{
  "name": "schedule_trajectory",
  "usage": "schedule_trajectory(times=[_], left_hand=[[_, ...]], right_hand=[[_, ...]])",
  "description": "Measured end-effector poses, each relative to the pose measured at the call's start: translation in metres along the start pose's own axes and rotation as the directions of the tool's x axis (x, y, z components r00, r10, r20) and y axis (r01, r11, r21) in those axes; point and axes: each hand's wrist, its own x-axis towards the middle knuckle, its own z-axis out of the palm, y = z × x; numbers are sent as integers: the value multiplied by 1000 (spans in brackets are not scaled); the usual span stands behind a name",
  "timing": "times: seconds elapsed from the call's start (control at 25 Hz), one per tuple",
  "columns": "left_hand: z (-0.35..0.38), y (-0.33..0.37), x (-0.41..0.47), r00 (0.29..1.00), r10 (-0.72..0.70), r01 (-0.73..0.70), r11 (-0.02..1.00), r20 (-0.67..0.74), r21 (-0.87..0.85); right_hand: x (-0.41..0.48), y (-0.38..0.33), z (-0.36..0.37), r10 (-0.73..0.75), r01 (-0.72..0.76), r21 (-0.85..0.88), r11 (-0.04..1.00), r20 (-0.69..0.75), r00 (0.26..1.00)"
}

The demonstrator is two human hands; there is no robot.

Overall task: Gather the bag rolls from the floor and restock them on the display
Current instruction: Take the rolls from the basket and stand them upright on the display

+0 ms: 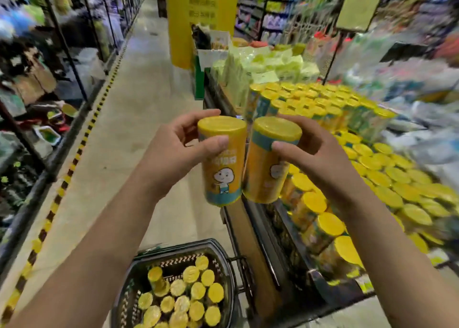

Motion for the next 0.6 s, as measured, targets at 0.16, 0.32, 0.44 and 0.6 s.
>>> schedule_trajectory(times=[0.16,0.32,0.44,0.6], left_hand=[[59,5,16,995,-5,5,1000,95,2],[124,6,38,994,-14,13,1000,112,16],[185,-6,65,995,-23,16,998,99,68],[276,-37,102,999,-30,27,994,29,102]], right_hand=[[-23,12,-58,47,-52,-57,997,-85,995],[-27,41,-117,58,-64,-43,997,-129,990],[-16,83,-176,49,-53,-28,998,-129,990],[11,150,-267,-5,4,-21,1000,-69,998]])
